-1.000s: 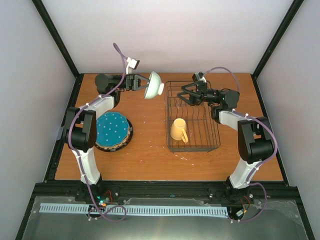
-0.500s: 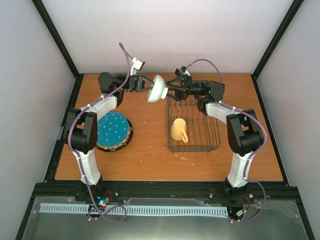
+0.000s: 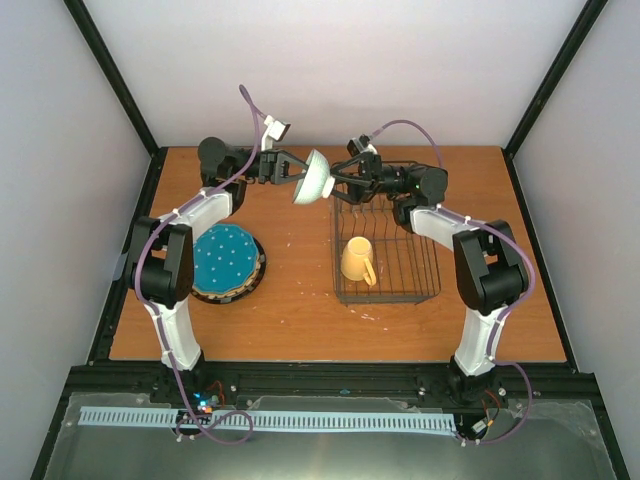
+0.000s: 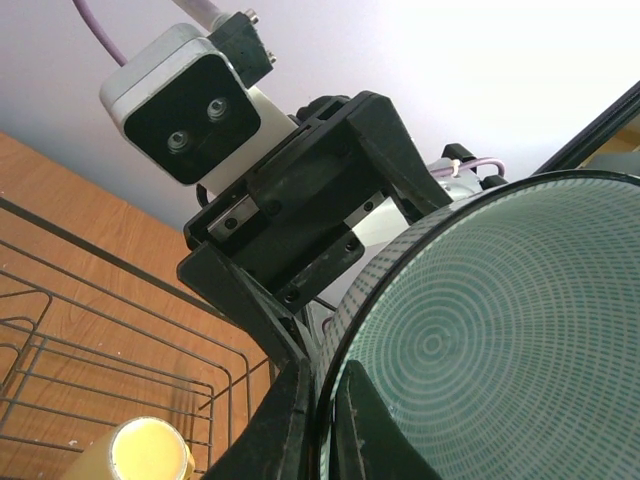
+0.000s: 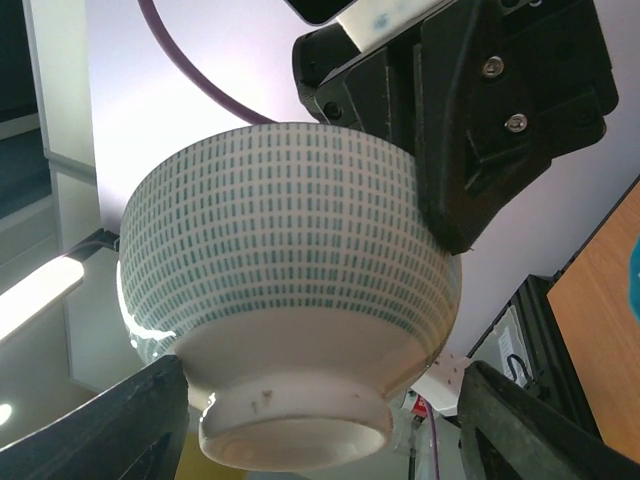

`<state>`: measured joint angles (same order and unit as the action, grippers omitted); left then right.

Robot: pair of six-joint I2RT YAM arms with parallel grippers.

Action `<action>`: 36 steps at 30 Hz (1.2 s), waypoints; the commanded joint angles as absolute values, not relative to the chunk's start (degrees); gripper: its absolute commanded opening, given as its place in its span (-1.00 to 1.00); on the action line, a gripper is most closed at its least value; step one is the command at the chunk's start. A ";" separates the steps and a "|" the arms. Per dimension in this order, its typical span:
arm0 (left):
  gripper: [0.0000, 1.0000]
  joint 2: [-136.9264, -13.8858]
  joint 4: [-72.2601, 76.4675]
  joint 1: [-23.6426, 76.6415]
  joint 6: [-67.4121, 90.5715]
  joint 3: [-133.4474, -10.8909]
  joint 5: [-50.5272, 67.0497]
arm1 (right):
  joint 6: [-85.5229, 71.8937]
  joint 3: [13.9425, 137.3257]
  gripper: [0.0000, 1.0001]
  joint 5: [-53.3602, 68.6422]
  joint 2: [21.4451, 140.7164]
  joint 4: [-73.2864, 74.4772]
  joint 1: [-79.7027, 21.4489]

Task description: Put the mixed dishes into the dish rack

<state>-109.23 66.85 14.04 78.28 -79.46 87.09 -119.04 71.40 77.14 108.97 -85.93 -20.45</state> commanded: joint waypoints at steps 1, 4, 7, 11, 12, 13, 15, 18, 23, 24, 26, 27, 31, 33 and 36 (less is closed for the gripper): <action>-0.99 -107.75 65.50 14.24 75.56 -82.62 85.52 | -121.73 71.55 0.43 77.27 106.51 -96.15 -21.32; -0.99 -107.71 64.79 14.23 74.61 -82.39 85.02 | -122.28 72.20 0.44 77.04 106.68 -96.15 -22.00; -0.99 -107.42 62.49 14.22 72.36 -82.35 84.69 | -122.49 72.38 0.47 77.32 106.55 -96.15 -22.94; -0.99 -106.91 58.64 13.99 68.96 -82.49 84.47 | -122.52 71.36 0.45 77.34 105.73 -96.15 -23.60; -0.99 -106.84 57.88 13.91 68.31 -82.46 84.39 | -122.44 71.20 0.44 77.34 105.47 -96.15 -23.61; -0.99 -106.79 57.43 13.85 67.88 -82.44 84.41 | -122.48 70.93 0.44 77.34 105.28 -96.14 -23.62; -0.99 -106.79 57.09 13.56 67.52 -82.45 84.42 | -122.30 70.38 0.40 77.22 104.93 -96.08 -23.64; -0.99 -106.80 57.04 13.29 67.50 -82.46 84.47 | -121.96 69.73 0.32 76.71 104.60 -96.11 -23.64; -0.99 -106.32 56.95 13.27 67.19 -81.74 84.37 | -121.21 70.10 0.04 75.84 104.80 -96.06 -23.63; -0.99 -106.08 56.95 13.27 67.09 -81.46 84.37 | -121.13 70.21 0.04 75.63 104.91 -96.06 -23.64; -0.99 -105.65 56.95 13.25 66.91 -80.85 84.45 | -121.07 70.52 0.14 75.59 105.19 -96.06 -23.64; -0.99 -105.40 56.88 13.19 66.89 -80.50 84.53 | -120.94 70.57 0.17 75.52 105.32 -96.05 -23.63; -0.99 -104.49 56.18 13.18 66.13 -79.39 84.55 | -120.76 71.02 -0.10 74.92 105.89 -96.05 -23.63; -0.99 -104.10 56.12 13.18 65.97 -78.84 84.40 | -120.71 71.69 -0.28 74.61 106.27 -96.06 -23.60; -0.99 -103.66 55.91 13.23 65.74 -78.22 84.32 | -120.43 72.86 -0.62 74.29 106.81 -96.06 -23.62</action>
<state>-106.78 55.40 11.88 67.92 -78.81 83.31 -119.02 70.13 77.41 107.07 -85.95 -23.07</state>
